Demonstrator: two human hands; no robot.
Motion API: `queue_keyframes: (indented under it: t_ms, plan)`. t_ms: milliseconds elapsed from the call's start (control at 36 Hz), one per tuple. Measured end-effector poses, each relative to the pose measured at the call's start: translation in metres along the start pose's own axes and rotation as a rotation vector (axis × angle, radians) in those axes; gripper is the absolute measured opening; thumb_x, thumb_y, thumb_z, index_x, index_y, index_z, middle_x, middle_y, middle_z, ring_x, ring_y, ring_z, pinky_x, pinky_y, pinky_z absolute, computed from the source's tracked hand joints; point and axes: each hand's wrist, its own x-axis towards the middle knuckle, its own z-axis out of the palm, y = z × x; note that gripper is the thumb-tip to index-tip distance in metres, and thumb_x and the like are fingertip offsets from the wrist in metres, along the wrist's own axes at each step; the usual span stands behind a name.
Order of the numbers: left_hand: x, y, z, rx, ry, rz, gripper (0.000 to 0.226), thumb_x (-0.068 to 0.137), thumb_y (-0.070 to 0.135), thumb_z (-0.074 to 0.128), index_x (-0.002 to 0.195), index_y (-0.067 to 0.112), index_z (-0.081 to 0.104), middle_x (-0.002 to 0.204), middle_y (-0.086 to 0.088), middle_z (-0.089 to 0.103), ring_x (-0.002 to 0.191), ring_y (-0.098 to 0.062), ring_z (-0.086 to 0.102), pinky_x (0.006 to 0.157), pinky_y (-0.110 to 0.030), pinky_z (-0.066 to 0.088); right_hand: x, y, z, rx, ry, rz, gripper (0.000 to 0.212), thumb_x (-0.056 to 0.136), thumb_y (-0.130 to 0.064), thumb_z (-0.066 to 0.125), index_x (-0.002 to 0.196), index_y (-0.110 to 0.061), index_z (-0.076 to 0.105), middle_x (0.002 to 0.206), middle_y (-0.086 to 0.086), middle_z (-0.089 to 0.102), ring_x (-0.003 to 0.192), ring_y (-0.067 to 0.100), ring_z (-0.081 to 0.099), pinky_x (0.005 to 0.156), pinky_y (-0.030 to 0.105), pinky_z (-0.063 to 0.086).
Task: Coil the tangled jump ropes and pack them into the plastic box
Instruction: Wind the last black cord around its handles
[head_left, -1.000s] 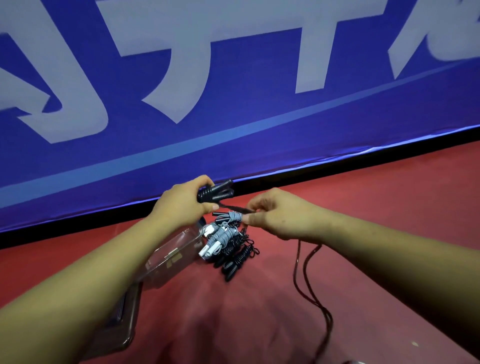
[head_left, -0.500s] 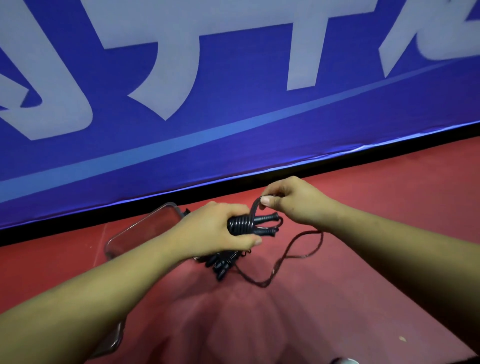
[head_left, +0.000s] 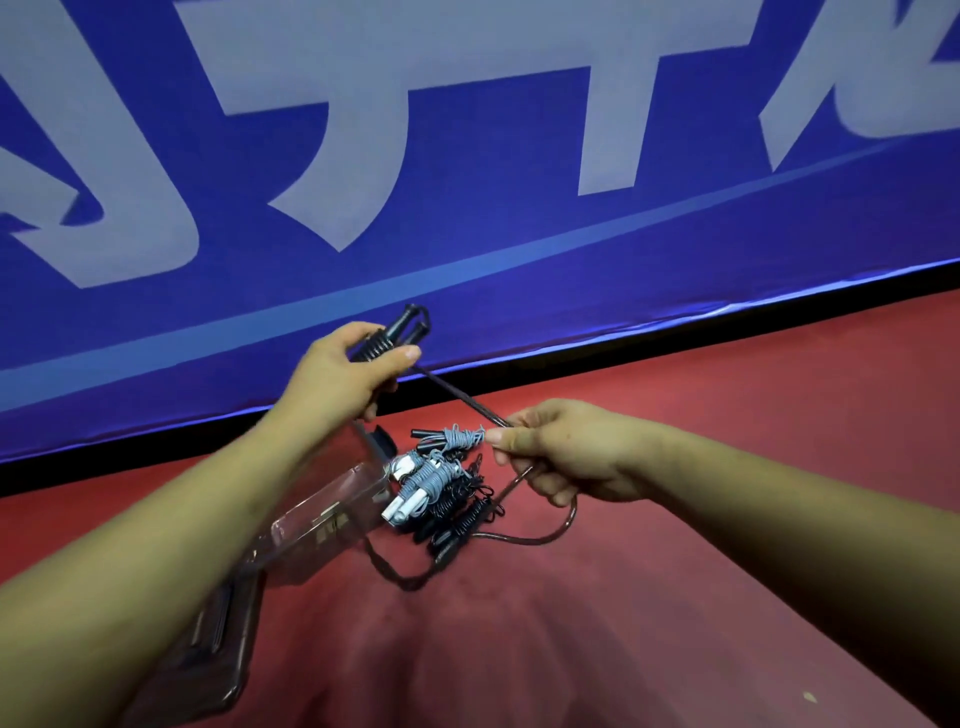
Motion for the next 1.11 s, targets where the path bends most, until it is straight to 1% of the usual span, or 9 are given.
queue_keyframes:
  t_ms: [111, 222, 278, 361, 528, 694, 861, 1000, 1111]
  plan:
    - [0.005, -0.01, -0.003, 0.091, 0.014, 0.008, 0.029, 0.083, 0.032, 0.079, 0.102, 0.016, 0.064, 0.065, -0.003, 0.063, 0.039, -0.018, 0.049, 0.04, -0.016, 0.039, 0.003, -0.001, 0.007, 0.064, -0.005, -0.014, 0.029, 0.098, -0.016, 0.059, 0.069, -0.012, 0.053, 0.058, 0.003, 0.044, 0.042, 0.01, 0.045, 0.041, 0.022, 0.04]
    - [0.009, -0.016, -0.007, 0.182, 0.018, 0.0, 0.033, 0.081, 0.033, 0.08, 0.102, 0.018, 0.059, 0.07, -0.003, 0.061, 0.045, -0.019, 0.055, 0.047, -0.021, 0.042, 0.002, -0.003, 0.008, 0.46, 0.02, -0.001, 0.023, 0.098, 0.003, 0.049, 0.078, -0.003, 0.057, 0.057, 0.005, 0.059, 0.058, 0.019, 0.071, 0.054, 0.03, 0.061]
    - [0.012, -0.022, -0.013, 0.198, 0.035, -0.039, 0.035, 0.082, 0.033, 0.08, 0.104, 0.019, 0.057, 0.071, -0.003, 0.061, 0.046, -0.019, 0.057, 0.048, -0.024, 0.04, 0.002, -0.006, 0.001, 0.632, 0.089, -0.027, 0.018, 0.099, 0.007, 0.044, 0.089, -0.001, 0.057, 0.06, 0.006, 0.057, 0.052, 0.013, 0.066, 0.05, 0.025, 0.058]
    - [0.013, -0.034, -0.021, 0.223, 0.007, -0.07, 0.035, 0.083, 0.036, 0.078, 0.105, 0.023, 0.055, 0.079, -0.007, 0.066, 0.046, -0.016, 0.061, 0.051, -0.025, 0.038, 0.001, -0.009, -0.008, 0.728, 0.095, -0.023, 0.023, 0.098, 0.009, 0.035, 0.091, -0.007, 0.051, 0.065, 0.003, 0.045, 0.037, 0.001, 0.034, 0.034, 0.012, 0.027]
    - [0.013, -0.037, -0.023, 0.613, 0.086, 0.044, 0.036, 0.081, 0.051, 0.074, 0.103, 0.033, 0.052, 0.077, 0.005, 0.064, 0.073, -0.023, 0.061, 0.063, -0.032, 0.038, -0.004, -0.007, 0.006, 0.22, -0.056, 0.161, 0.018, 0.106, -0.014, 0.034, 0.095, -0.013, 0.048, 0.055, -0.002, 0.03, 0.039, 0.004, 0.021, 0.036, 0.013, 0.016]
    - [0.012, -0.04, -0.018, 1.06, 0.079, 0.174, 0.042, 0.089, 0.053, 0.064, 0.121, 0.032, 0.048, 0.096, 0.002, 0.066, 0.088, -0.029, 0.059, 0.066, -0.032, 0.038, -0.007, -0.023, 0.02, -0.11, -0.095, 0.083, 0.023, 0.102, -0.022, 0.048, 0.105, -0.009, 0.066, 0.053, -0.001, 0.034, 0.041, 0.01, 0.026, 0.041, 0.02, 0.019]
    - [0.006, -0.049, -0.015, 1.263, -0.196, 0.248, 0.037, 0.083, 0.058, 0.062, 0.115, 0.042, 0.054, 0.1, 0.012, 0.068, 0.103, -0.018, 0.064, 0.066, -0.028, 0.04, -0.011, -0.026, 0.018, -0.221, 0.047, -0.196, 0.017, 0.097, -0.014, 0.06, 0.099, -0.002, 0.072, 0.042, -0.007, 0.031, 0.039, 0.011, 0.024, 0.044, 0.024, 0.019]
    - [-0.015, -0.056, 0.011, 1.325, -0.51, 0.271, 0.07, 0.06, 0.093, 0.054, 0.105, 0.039, 0.057, 0.1, 0.013, 0.069, 0.102, -0.014, 0.063, 0.069, -0.029, 0.04, -0.01, -0.024, 0.004, -0.419, 0.226, -0.297, 0.02, 0.098, -0.02, 0.058, 0.093, -0.009, 0.074, 0.039, -0.013, 0.042, 0.036, 0.004, 0.033, 0.043, 0.015, 0.029]
    - [-0.039, -0.053, 0.038, 1.299, -0.565, 0.396, 0.051, 0.075, 0.078, 0.054, 0.098, 0.034, 0.059, 0.093, 0.007, 0.068, 0.098, -0.019, 0.064, 0.068, -0.029, 0.039, -0.007, -0.019, -0.007, -0.495, 0.321, -0.273, 0.021, 0.098, -0.02, 0.057, 0.081, -0.017, 0.07, 0.042, -0.015, 0.047, 0.036, 0.001, 0.041, 0.042, 0.011, 0.029]
